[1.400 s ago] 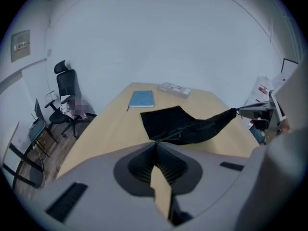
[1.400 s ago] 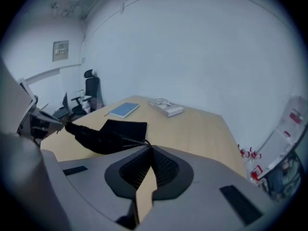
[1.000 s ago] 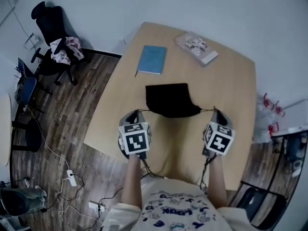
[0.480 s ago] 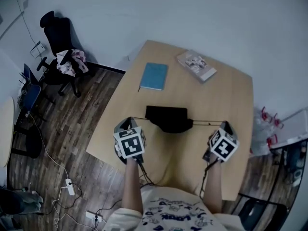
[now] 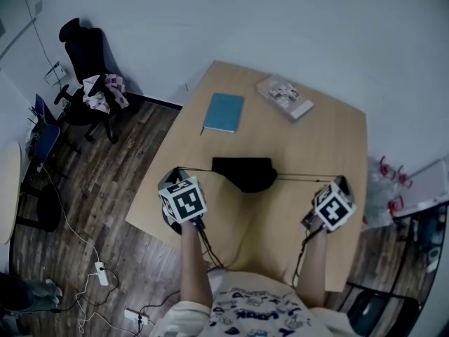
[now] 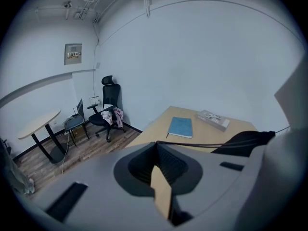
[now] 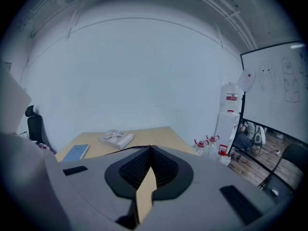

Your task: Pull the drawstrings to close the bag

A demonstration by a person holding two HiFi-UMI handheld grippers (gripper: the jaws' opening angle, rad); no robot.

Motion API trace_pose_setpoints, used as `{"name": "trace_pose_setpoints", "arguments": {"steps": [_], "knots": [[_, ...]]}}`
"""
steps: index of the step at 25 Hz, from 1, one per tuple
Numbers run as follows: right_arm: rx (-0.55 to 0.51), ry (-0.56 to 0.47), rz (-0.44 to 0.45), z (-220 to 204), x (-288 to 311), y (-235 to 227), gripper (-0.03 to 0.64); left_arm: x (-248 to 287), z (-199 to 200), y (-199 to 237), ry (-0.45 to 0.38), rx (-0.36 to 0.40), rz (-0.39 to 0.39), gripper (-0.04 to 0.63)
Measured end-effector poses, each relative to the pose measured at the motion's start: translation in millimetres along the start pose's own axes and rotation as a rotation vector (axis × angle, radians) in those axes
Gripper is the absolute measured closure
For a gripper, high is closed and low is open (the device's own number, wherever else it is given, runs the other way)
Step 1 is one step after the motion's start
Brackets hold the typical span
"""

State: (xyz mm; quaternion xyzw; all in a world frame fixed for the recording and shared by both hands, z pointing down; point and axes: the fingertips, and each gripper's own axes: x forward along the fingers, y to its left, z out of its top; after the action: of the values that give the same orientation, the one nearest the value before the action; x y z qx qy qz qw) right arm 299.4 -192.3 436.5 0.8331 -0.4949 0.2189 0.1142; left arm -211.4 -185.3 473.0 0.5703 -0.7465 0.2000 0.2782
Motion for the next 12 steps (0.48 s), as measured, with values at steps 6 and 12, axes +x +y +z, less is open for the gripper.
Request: {"name": "trace_pose_setpoints", "arguments": {"steps": [6,12], "knots": [[0.000,-0.025,-0.045,1.8,7.2,-21.8,0.615,-1.2,2.3,5.4,-0.028,0.005,0.023,0.592],[0.001,-0.022,-0.039,1.3,7.5,-21.7,0.615,-4.1,4.2,4.7,-0.023,-0.004,-0.005,0.592]]}}
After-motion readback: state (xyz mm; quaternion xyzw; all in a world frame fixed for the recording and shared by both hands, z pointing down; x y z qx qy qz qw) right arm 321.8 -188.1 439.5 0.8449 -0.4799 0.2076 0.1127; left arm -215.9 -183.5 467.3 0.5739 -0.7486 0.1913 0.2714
